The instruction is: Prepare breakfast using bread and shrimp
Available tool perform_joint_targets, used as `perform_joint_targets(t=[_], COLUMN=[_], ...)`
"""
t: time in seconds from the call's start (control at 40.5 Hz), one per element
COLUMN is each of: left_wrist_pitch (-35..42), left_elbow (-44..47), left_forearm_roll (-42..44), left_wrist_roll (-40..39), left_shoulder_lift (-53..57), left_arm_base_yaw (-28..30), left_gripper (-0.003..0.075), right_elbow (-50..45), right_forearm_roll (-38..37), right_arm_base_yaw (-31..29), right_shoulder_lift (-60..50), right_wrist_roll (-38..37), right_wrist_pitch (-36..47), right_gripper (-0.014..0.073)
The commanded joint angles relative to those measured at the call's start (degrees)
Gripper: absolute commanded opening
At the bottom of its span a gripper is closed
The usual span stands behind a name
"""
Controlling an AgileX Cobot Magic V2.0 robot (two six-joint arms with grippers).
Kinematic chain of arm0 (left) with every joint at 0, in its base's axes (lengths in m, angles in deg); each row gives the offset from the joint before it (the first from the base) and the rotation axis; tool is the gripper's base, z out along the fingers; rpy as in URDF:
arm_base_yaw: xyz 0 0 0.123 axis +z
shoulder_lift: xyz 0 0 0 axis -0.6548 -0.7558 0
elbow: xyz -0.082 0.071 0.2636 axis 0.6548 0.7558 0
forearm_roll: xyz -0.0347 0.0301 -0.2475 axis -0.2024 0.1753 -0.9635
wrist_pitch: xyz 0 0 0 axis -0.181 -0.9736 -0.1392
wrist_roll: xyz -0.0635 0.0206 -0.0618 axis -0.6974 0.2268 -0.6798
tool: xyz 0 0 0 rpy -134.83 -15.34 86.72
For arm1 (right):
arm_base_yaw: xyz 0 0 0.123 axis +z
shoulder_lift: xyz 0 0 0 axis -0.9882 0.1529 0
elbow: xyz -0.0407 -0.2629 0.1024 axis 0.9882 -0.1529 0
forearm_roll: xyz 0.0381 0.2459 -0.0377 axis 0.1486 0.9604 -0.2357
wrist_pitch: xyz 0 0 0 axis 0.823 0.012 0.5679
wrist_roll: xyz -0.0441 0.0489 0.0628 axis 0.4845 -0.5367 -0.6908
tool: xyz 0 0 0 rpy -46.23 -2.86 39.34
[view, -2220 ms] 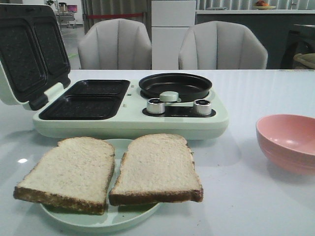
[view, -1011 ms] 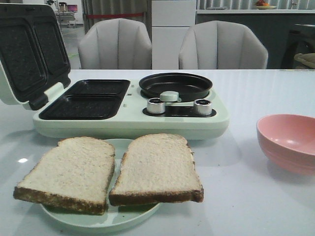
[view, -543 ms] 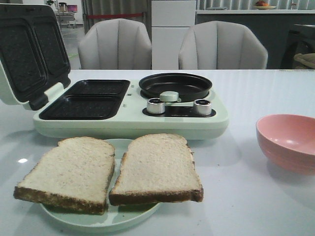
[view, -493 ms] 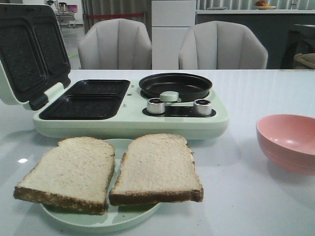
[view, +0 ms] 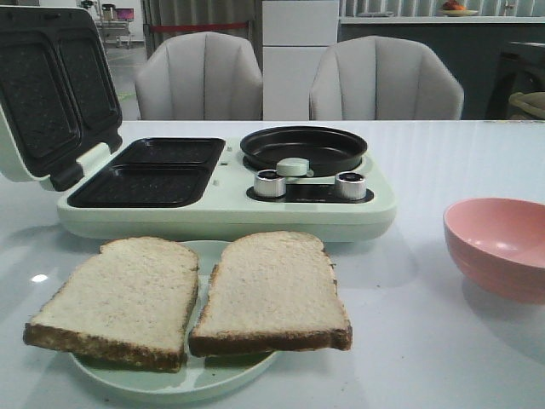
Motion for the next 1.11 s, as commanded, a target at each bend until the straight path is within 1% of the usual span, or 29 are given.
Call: perform_joint_targets(t=[0.0, 0.025, 0.049, 0.099, 0.123, 0.148, 0.173, 0.197, 0.247, 0.271, 0.37, 0.419, 0.567, 0.666, 0.765, 0.888, 0.987, 1.085], left_wrist_pitch=[3.2, 2.9, 2.8, 2.6, 2.6, 2.6, 2.6, 2.6, 2.3, 2.0, 1.9, 2.4, 2.5, 2.4, 2.0, 1.3, 1.4, 2.6], left_elbow=[-1.6, -1.6, -1.6, -1.6, -1.6, -1.6, -1.6, -1.6, -1.6, -1.6, -1.6, -1.6, -1.6, -1.6, -1.4, -0.3, 0.6, 0.6], left_forearm_roll=[-0.9, -0.8, -0.4, -0.2, -0.1, -0.1, -0.1, -0.1, 0.1, 0.4, 0.3, 0.3, 0.6, 3.6, 11.1, 21.5, 27.0, 30.3], left_wrist_roll=[0.0, 0.0, 0.0, 0.0, 0.0, 0.0, 0.0, 0.0, 0.2, 0.6, 4.9, 6.4, 16.7, 21.5, 22.1, 22.1, 22.1, 22.1], left_shoulder_lift=[-2.5, -2.8, -3.4, -4.2, -4.6, -4.9, -5.3, -5.5, -6.1, -6.2, -7.7, -8.3, -10.3, -11.9, -14.4, -18.7, -23.0, -27.6], left_arm_base_yaw=[0.1, 0.1, 0.1, 0.1, 0.1, 0.1, 0.1, 0.1, 0.1, 0.1, -0.9, -2.5, -11.0, -18.1, -25.1, -31.7, -34.9, -36.2], left_gripper=[0.0135, 0.0161, 0.0193, 0.0291, 0.0351, 0.0410, 0.0449, 0.0494, 0.0540, 0.0556, 0.0559, 0.0559, 0.0559, 0.0549, 0.0549, 0.0549, 0.0549, 0.0549], right_elbow=[2.2, 2.2, 2.2, 2.2, 2.2, 2.2, 2.2, 2.2, 2.2, 2.2, 2.2, 2.2, 2.2, 2.2, 2.2, 2.2, 2.2, 2.2], right_forearm_roll=[0.0, 0.0, 0.0, 0.0, 0.0, 0.0, 0.1, 0.1, 0.1, 0.2, 0.6, 0.6, 0.6, 0.6, 0.6, 0.6, 0.6, 0.6], right_arm_base_yaw=[0.0, 0.0, 0.0, 0.0, 0.0, 0.0, 0.0, 0.0, 0.0, 0.0, 0.0, 0.0, 0.0, 0.0, 0.0, 0.0, 0.0, 0.0], right_shoulder_lift=[2.3, 2.6, 3.0, 3.5, 3.7, 3.9, 4.2, 4.5, 4.6, 4.6, 4.5, 4.5, 4.5, 4.5, 4.5, 4.5, 4.5, 4.5], right_wrist_roll=[0.1, 0.1, 0.1, 0.1, 0.1, 0.1, 0.1, 0.1, 0.1, 0.1, 0.1, 0.1, 0.1, 0.1, 0.1, 0.1, 0.1, 0.1], right_wrist_pitch=[3.2, 3.2, 3.2, 3.3, 3.3, 3.3, 3.2, 3.1, 3.1, 3.0, 3.0, 3.0, 3.0, 3.0, 3.0, 3.0, 3.0, 3.0], right_gripper=[0.0107, 0.0143, 0.0199, 0.0293, 0.0353, 0.0394, 0.0442, 0.0470, 0.0519, 0.0526, 0.0527, 0.0527, 0.0527, 0.0527, 0.0527, 0.0527, 0.0527, 0.0527])
